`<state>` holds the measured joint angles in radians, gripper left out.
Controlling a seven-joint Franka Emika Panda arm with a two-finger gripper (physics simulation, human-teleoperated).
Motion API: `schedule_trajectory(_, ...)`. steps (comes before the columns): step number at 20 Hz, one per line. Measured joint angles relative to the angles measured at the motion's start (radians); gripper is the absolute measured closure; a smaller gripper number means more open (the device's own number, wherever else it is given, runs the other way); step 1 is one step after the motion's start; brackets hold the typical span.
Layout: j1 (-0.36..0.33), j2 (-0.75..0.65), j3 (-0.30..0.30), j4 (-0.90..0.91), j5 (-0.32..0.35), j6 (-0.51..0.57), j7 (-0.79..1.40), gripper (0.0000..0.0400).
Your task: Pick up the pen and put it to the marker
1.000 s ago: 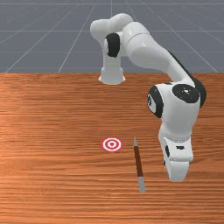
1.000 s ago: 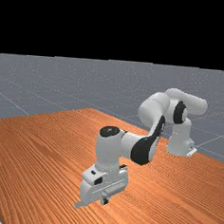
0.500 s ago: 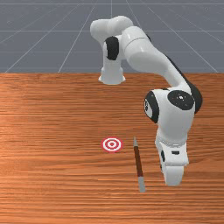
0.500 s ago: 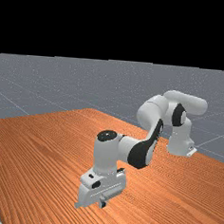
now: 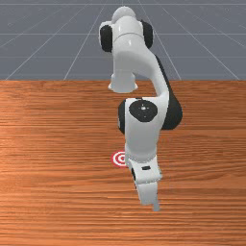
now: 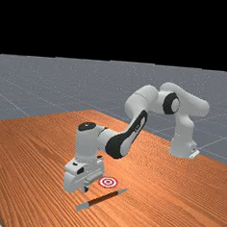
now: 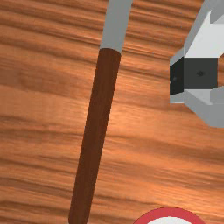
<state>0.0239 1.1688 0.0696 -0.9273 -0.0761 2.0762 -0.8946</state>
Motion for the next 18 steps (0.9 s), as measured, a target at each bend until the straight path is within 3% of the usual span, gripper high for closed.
schedule_trajectory(3,-0.068,-0.004,-0.011,-0.005,0.008,0.003,-0.041,0.0400)
schedule_trajectory(5,-0.056,-0.008,-0.045,-0.006,0.037,-0.001,0.149,0.0400)
schedule_trajectory(8,0.039,0.025,-0.059,0.059,0.051,-0.035,0.364,0.0400)
schedule_trajectory(10,0.081,0.049,-0.038,0.102,0.033,-0.054,0.310,0.0400)
schedule_trajectory(14,0.106,0.019,-0.039,0.045,0.010,-0.031,0.277,0.0400)
schedule_trajectory(15,0.098,-0.034,-0.030,-0.065,0.017,0.059,0.273,0.0400)
schedule_trajectory(18,0.122,-0.023,-0.038,-0.032,0.031,0.010,0.364,0.0400)
